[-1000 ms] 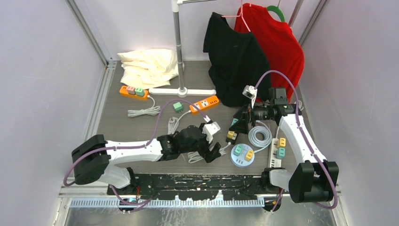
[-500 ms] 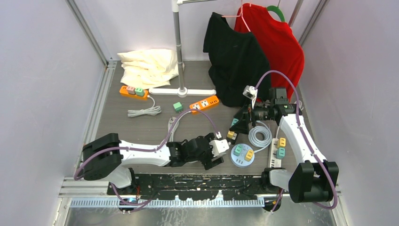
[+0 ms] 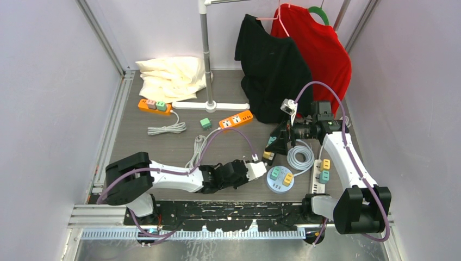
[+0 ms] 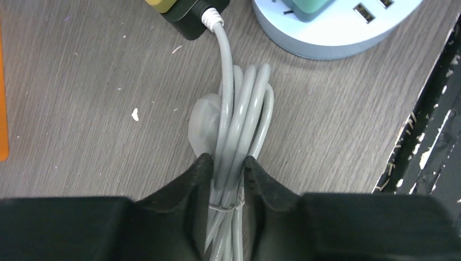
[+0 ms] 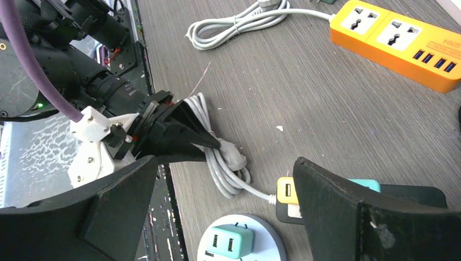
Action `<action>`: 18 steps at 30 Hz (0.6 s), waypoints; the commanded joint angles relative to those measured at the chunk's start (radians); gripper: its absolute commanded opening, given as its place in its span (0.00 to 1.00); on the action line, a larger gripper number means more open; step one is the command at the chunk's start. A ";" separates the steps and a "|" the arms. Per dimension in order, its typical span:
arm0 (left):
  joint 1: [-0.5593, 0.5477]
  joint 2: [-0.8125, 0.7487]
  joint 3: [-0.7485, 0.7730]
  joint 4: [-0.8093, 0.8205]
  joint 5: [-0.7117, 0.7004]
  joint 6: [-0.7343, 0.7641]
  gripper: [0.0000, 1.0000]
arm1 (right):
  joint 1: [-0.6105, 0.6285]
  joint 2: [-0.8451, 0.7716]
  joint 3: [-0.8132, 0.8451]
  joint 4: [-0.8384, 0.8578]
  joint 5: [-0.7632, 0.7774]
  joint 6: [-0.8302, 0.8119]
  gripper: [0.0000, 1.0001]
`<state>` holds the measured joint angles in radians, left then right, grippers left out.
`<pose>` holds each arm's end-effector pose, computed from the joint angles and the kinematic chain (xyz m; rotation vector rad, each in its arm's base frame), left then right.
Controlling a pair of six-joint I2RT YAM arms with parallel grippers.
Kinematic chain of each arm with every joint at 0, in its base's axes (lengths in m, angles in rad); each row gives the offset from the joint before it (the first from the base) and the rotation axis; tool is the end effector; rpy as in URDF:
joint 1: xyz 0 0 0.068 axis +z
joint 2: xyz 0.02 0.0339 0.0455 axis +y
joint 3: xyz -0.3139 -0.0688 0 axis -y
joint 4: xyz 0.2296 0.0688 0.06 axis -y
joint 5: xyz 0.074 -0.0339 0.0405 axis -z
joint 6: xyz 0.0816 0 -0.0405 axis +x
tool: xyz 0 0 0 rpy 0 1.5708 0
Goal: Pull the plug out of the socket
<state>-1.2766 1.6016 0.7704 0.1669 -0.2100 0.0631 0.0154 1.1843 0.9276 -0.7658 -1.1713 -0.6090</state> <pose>0.1177 -0.3299 0.2033 1.3063 1.8354 -0.4300 0.1929 0.0782 0.3137 -0.9969 1.8396 1.1355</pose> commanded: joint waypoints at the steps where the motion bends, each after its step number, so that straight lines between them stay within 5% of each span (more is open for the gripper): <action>1: -0.003 0.013 0.034 0.018 -0.059 0.015 0.21 | -0.006 -0.025 0.039 0.003 -0.016 -0.019 1.00; 8: -0.003 -0.078 -0.028 -0.021 -0.120 0.035 0.05 | -0.009 -0.025 0.040 0.001 -0.014 -0.022 1.00; 18: -0.003 -0.294 -0.142 -0.179 -0.219 -0.062 0.00 | -0.012 -0.022 0.039 0.000 -0.009 -0.026 1.00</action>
<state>-1.2812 1.4021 0.6441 0.0303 -0.3458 0.0654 0.0090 1.1843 0.9276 -0.7700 -1.1709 -0.6197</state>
